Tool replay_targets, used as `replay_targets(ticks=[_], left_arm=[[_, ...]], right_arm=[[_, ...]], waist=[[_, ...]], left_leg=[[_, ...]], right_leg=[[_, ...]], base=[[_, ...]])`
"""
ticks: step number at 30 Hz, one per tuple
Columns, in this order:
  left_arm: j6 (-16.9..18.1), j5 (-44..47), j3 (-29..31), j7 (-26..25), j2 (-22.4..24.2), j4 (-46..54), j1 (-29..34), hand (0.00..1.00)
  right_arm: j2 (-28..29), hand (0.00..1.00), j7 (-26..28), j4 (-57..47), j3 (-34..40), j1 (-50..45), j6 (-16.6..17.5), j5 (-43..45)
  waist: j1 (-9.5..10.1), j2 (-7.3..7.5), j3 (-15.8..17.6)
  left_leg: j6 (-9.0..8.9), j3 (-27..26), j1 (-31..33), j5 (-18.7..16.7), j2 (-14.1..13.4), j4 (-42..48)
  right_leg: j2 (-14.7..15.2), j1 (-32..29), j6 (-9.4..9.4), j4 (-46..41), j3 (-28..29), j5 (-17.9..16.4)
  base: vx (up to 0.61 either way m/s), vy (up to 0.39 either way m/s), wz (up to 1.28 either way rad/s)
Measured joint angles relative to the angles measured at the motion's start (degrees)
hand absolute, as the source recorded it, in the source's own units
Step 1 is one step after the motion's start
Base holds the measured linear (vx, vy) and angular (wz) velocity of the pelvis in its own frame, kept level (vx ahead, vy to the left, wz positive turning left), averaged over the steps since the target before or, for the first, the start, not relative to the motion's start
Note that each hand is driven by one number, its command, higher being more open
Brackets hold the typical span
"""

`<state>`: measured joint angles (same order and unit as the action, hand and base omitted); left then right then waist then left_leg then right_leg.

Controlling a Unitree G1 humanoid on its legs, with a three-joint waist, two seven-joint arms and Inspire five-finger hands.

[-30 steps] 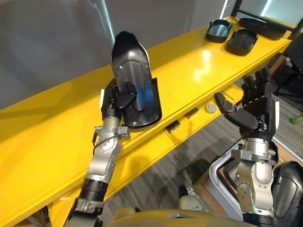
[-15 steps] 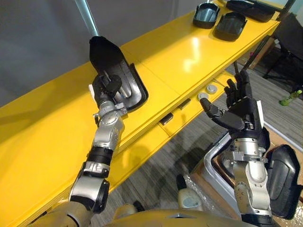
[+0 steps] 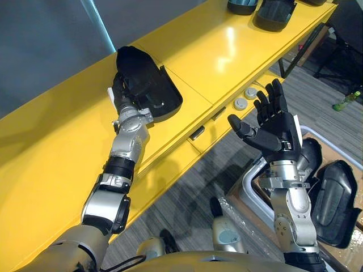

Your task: Walk over and take three plastic housings, then place them on the shelf

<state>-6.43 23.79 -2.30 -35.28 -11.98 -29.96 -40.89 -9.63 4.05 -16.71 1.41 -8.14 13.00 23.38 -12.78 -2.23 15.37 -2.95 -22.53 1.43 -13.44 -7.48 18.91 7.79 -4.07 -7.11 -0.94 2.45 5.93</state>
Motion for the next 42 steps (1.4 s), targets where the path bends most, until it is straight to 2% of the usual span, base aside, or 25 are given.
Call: replay_targets(ticks=[5,8,16,21,23,26,29,30,34,36,38,41,42], left_arm=[[0.2,0.7,-0.1,-1.0,-0.1,-1.6,-0.9,1.0],[1.0,1.2,-0.1,-4.2,0.0,-2.2,-1.5,1.0],[8.0,1.0,1.8,-14.7,0.2,-3.9,-1.5,1.0],[9.0,0.2,3.3,-15.1,1.1,-3.8,-1.1,1.0],[9.0,0.4,3.3,-12.5,1.1,-2.9,-1.0,1.0],[9.0,0.9,2.1,-7.6,2.3,6.1,3.2,1.0],[9.0,1.0,-0.2,-5.9,3.1,13.1,5.3,1.0],[9.0,0.8,-2.0,-4.8,3.5,19.1,7.0,1.0],[8.5,-0.7,-2.6,-3.4,5.6,29.5,10.2,1.0],[7.4,-3.3,-2.8,-3.5,5.7,33.0,13.2,1.0],[7.2,-6.9,-2.9,-4.6,6.4,35.6,18.2,1.0],[8.0,-9.6,-2.0,-6.3,8.4,39.8,27.1,1.0],[10.3,-10.7,-0.9,-6.8,9.4,40.8,30.6,1.0]], right_arm=[[-0.2,1.0,0.4,0.0,-1.6,-0.3,-0.2,0.0],[-0.8,1.0,0.5,0.0,-3.7,-0.7,-0.2,0.0],[-0.7,1.0,0.2,0.0,-7.7,-2.5,-0.2,-0.6],[-0.7,1.0,-1.0,0.0,-7.7,-2.4,0.1,-6.2],[-0.8,1.0,-1.1,0.0,-7.6,-2.3,0.3,-9.0],[-1.0,1.0,-2.9,0.0,-7.8,-1.8,0.3,-9.8],[-1.7,1.0,-5.7,0.0,-7.8,0.2,0.3,-10.1],[-2.0,1.0,-6.3,0.0,-7.9,2.3,0.3,-10.0],[-2.0,1.0,-5.3,0.1,-10.0,5.9,0.2,-9.2],[-2.1,1.0,-3.9,0.4,-12.2,7.3,0.0,-9.2],[-2.0,1.0,-2.5,1.6,-15.0,8.9,0.1,-8.3],[-1.5,1.0,0.0,4.8,-18.8,11.4,0.1,-4.7],[-1.0,1.0,0.5,5.5,-20.0,12.0,0.1,-4.5]], waist=[[-0.11,-0.09,0.2],[-0.17,0.07,0.3],[-0.13,0.63,0.7],[0.04,0.71,0.7],[0.08,0.71,0.7],[0.34,0.65,0.6],[0.73,0.65,0.6],[1.29,0.5,0.5],[1.86,0.09,0.0],[2.65,-0.44,-1.5],[4.17,-1.32,-3.1],[6.99,-1.28,-4.1],[8.11,-1.06,-4.3]], left_leg=[[0.0,0.1,0.0,0.0,-0.2,0.1],[0.0,0.2,0.0,0.0,-0.2,0.2],[0.02,0.6,-0.1,0.1,-0.1,-0.1],[0.0,0.7,-1.0,0.1,0.0,-0.5],[-0.03,1.0,-1.0,0.2,0.0,-0.6],[-0.2,1.4,-2.0,0.5,0.1,-1.2],[-0.21,2.0,-2.0,0.6,0.3,-1.2],[-0.19,2.1,-2.0,0.6,0.4,-1.2],[-0.2,3.7,-2.0,0.8,0.4,-1.2],[-0.25,4.6,-1.9,0.9,0.4,-1.3],[-0.32,5.8,-1.8,1.1,0.4,-1.4],[-0.48,8.4,-1.6,1.8,0.6,-1.7],[-0.6,9.4,-1.4,2.3,0.8,-2.1]], right_leg=[[0.0,0.2,-0.03,0.1,0.0,0.0],[0.0,0.3,-0.08,0.1,-0.1,0.1],[0.0,0.6,-0.08,0.2,-0.7,0.1],[0.0,1.5,-0.07,0.5,-1.1,0.0],[0.0,1.7,-0.07,0.7,-1.3,0.0],[0.0,2.8,-0.01,1.0,-1.9,0.0],[0.0,3.1,0.04,1.1,-2.4,0.0],[0.1,3.3,0.03,1.1,-2.5,0.0],[0.2,4.4,0.05,1.3,-4.3,0.0],[0.2,5.3,0.06,2.1,-5.3,0.0],[0.2,6.2,0.19,2.5,-6.6,-0.1],[0.2,7.7,0.46,3.3,-9.3,-0.3],[0.2,8.1,0.54,3.5,-10.3,-0.3]], base=[[-0.03,0.004,0.0],[0.0,0.0,0.0],[0.0,0.005,0.02],[0.0,0.0,0.0],[-0.02,0.008,0.06],[0.0,0.003,0.06],[-0.02,0.012,0.09],[-0.03,0.009,0.04],[-0.03,-0.001,0.19],[-0.02,-0.018,0.22],[-0.01,-0.027,0.31],[-0.02,-0.036,0.43],[-0.03,-0.047,0.47]])
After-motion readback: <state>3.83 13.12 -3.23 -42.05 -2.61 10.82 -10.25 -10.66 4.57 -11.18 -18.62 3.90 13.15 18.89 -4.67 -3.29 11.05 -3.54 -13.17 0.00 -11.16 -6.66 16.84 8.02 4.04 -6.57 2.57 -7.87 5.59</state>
